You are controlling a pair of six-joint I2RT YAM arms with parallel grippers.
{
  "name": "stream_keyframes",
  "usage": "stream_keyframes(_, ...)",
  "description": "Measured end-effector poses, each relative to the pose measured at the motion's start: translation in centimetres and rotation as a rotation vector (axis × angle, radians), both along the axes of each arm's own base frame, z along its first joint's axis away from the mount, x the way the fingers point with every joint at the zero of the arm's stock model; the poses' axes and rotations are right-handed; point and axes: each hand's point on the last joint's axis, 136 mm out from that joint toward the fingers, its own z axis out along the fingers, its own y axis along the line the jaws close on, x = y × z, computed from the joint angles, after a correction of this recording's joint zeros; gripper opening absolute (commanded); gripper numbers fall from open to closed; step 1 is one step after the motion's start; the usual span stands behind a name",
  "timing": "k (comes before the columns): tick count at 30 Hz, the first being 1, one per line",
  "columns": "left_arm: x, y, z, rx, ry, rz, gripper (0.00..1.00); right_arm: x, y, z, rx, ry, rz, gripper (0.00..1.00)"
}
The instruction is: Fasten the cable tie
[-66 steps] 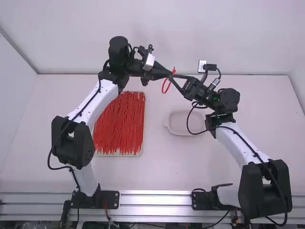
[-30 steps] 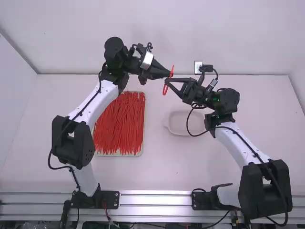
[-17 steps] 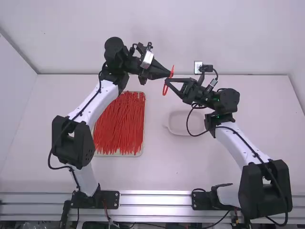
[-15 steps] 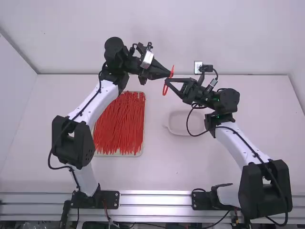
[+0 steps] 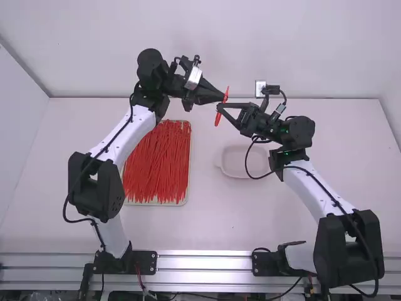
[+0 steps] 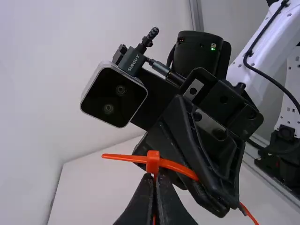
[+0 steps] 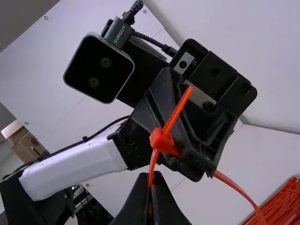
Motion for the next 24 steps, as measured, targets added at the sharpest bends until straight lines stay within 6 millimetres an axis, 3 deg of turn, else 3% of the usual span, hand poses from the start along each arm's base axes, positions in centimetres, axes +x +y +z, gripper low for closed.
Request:
stream_keyframes(14, -0.4, -0.3, -0.2, -0.052, -0.126, 0.024, 0.01, 0.1, -0.8, 0.6, 0.024, 0.001, -0.009, 0.00)
stream_keyframes(24, -2.0, 0.2, 0.5, -0.123, -0.154, 0.054, 0.01, -0.5, -0.8, 0.8, 0.010, -0.026, 0.018, 0.00)
